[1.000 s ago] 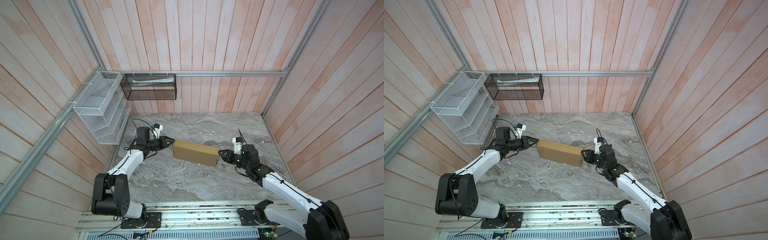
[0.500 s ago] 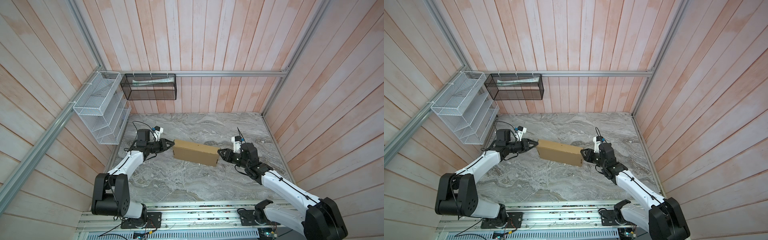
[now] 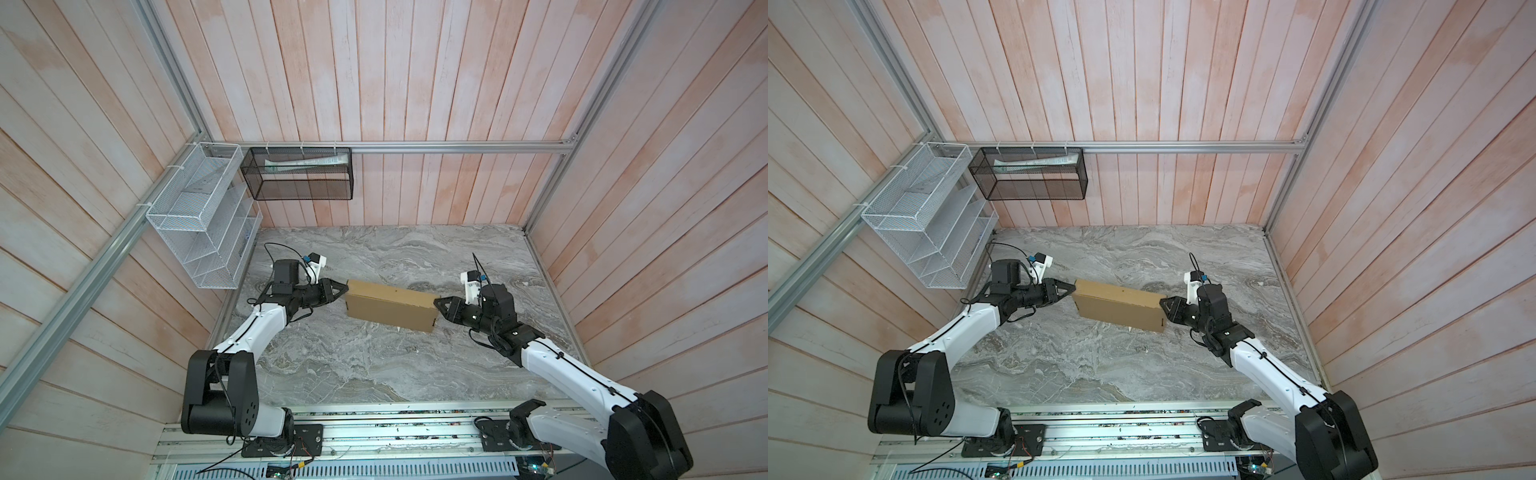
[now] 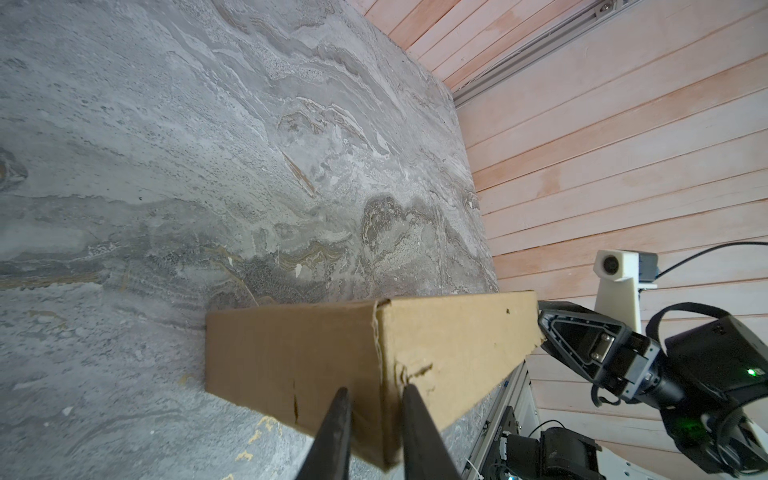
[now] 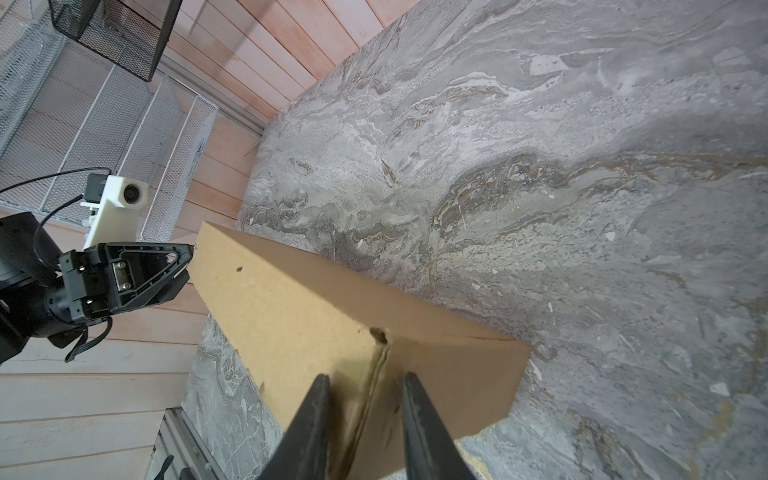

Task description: Fold the paper box

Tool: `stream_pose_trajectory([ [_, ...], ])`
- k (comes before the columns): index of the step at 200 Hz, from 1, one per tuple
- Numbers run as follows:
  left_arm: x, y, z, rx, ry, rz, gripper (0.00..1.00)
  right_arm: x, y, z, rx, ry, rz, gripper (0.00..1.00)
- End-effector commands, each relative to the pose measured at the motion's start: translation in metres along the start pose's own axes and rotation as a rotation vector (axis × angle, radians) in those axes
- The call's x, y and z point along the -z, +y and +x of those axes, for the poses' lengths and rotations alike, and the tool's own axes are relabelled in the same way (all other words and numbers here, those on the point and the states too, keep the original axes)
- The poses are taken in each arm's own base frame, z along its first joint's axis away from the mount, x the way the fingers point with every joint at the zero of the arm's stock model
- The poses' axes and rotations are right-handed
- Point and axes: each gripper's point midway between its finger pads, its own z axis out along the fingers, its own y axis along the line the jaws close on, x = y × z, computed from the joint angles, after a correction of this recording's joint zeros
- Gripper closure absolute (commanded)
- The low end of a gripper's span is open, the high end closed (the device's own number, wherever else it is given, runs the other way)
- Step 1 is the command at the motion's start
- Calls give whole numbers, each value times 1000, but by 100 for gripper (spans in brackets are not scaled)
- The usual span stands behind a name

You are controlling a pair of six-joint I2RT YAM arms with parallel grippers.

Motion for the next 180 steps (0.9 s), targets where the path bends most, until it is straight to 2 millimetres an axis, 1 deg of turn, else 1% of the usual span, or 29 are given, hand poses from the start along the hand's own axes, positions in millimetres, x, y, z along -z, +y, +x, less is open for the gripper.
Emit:
stream_pose_trajectory([
  [1,0,13,21,35,38,-42,77,-3,-16,23,21,96,49,70],
  [45,6,8,27,34,31,-33,77,0,-18,29,51,104,45,71],
  [99,8,8,38,45,46,-28,78,3,-15,31,69,107,33,71],
  [180,13,6,44,45,49,-30,78,6,-15,33,83,115,30,71],
])
